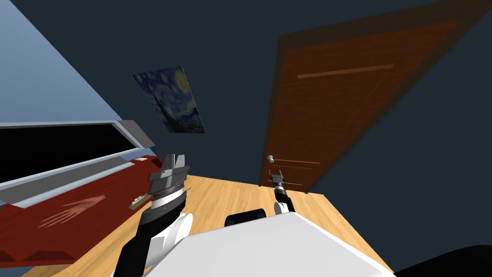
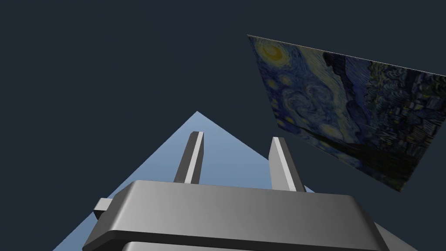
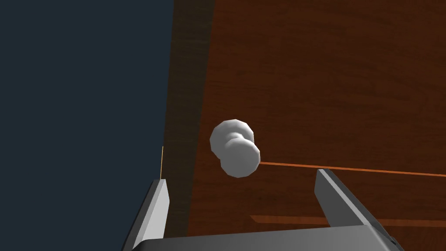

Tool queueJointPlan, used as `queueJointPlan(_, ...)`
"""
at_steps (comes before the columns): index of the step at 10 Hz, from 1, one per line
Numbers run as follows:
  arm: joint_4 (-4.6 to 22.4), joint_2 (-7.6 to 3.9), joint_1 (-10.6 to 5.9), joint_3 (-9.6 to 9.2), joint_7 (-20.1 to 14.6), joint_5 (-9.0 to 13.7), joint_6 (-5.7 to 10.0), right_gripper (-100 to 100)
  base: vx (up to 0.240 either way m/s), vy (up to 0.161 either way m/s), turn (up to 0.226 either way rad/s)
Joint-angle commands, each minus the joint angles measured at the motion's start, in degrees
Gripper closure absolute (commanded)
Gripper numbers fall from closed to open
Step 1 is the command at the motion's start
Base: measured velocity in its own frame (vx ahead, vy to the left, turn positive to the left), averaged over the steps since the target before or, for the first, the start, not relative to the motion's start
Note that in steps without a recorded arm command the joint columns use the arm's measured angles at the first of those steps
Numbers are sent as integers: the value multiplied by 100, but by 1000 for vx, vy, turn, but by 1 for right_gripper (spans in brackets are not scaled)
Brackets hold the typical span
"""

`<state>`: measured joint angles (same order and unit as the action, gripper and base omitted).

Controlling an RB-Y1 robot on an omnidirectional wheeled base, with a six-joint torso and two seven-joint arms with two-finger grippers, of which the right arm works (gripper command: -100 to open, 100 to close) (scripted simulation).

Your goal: Pull the door open

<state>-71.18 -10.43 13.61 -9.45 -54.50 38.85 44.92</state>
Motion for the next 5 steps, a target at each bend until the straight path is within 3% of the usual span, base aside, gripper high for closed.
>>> queueJointPlan(1, 275, -32, -77, -27, -196, 141, 93, -100, 0, -64, 138)
queueJointPlan(5, 846, -120, -215, -86, -685, 544, 269, -100, -8, -104, 203)
